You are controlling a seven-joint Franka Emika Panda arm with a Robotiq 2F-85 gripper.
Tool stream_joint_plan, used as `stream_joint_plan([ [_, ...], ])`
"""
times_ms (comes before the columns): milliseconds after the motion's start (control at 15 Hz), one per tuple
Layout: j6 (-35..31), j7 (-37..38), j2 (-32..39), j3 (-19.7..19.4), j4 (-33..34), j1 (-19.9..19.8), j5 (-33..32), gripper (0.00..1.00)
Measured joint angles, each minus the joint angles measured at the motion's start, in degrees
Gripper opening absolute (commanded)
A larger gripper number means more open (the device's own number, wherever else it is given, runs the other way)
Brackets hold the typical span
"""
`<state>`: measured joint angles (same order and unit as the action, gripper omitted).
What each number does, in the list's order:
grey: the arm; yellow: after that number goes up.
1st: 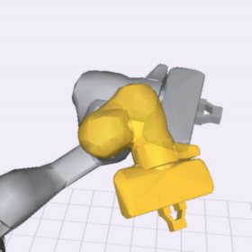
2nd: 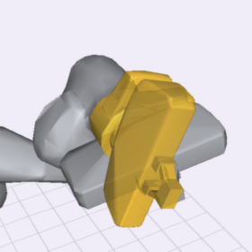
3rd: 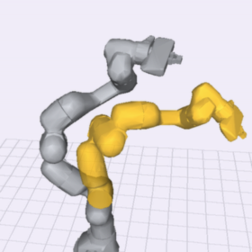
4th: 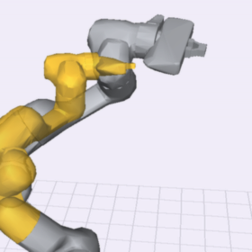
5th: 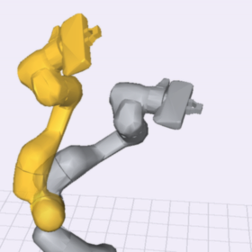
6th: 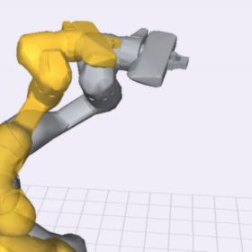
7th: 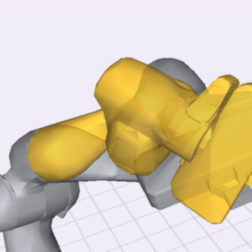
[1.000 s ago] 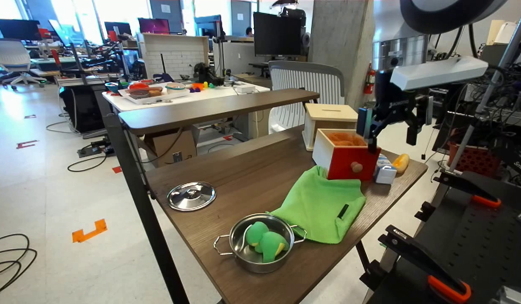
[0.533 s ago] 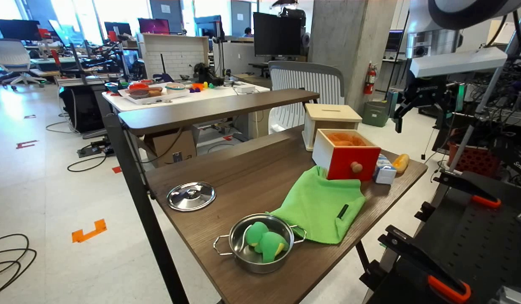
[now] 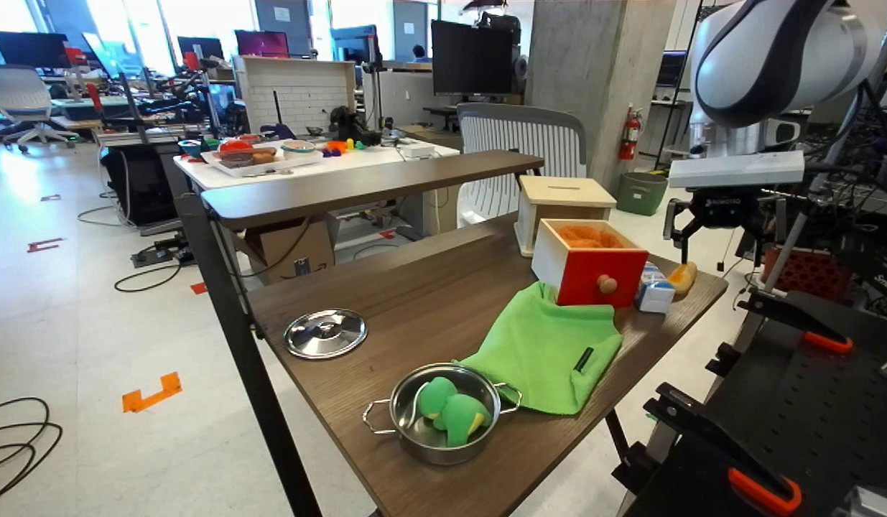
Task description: Open the chest drawer and put the orange object inside
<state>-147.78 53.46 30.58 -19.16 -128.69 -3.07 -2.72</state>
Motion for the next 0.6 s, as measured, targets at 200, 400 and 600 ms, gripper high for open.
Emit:
stream_joint_plan([
  [200,-0.6,3.2,4.3,0.2,3.1,0.0,2.5,1.0],
  [400,-0.7,4.7,7.0,0.5,5.6,0.0,3.9,0.68],
  [600,-0.7,5.3,8.3,1.0,7.3,0.1,4.7,0.52],
])
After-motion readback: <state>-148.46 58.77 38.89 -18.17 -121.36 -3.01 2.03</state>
